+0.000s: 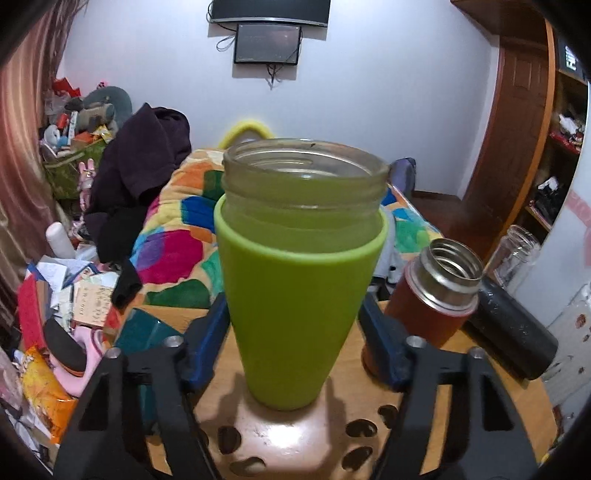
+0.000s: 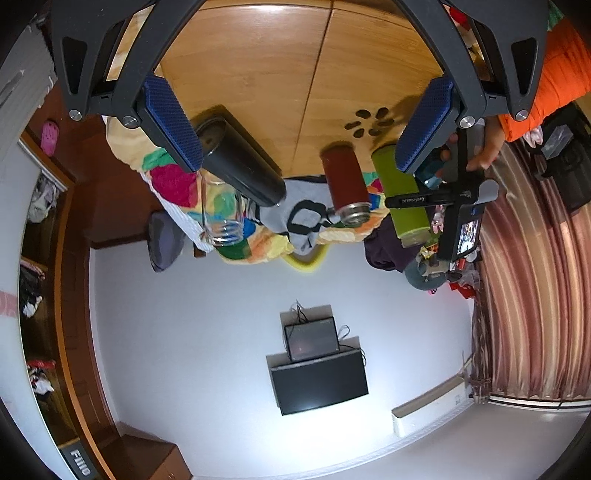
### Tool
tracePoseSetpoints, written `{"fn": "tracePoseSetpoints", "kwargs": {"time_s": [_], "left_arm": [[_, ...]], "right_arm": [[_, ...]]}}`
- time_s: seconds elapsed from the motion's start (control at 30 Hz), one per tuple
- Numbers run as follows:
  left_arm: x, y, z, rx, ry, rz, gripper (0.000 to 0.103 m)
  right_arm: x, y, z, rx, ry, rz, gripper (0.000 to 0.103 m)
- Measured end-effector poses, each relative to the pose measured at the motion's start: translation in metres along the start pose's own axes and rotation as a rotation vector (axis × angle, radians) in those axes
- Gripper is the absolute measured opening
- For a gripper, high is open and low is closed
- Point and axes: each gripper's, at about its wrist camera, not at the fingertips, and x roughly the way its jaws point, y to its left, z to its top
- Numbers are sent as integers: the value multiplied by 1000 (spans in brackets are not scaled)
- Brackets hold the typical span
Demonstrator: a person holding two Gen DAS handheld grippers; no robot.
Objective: Flip cup upside down
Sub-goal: 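Move the left tool to the lime-green cup and close its fingers around it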
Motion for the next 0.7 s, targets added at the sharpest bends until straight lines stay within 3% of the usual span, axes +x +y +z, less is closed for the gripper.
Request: {"fn": "tracePoseSetpoints", "kwargs": {"time_s": [0.2,0.47,0.7], "left_arm": [[-7,-2,0,29,34,-11,64],[-52,-19,-28,149,69,-118,64],[-102,-57,-63,284,75,-255,64]], "right_arm": [[6,-2,-4,7,20,8,103],[9,6,-8,-13,21,18,103],[5,12,-28,-48,66,-5,103]]}}
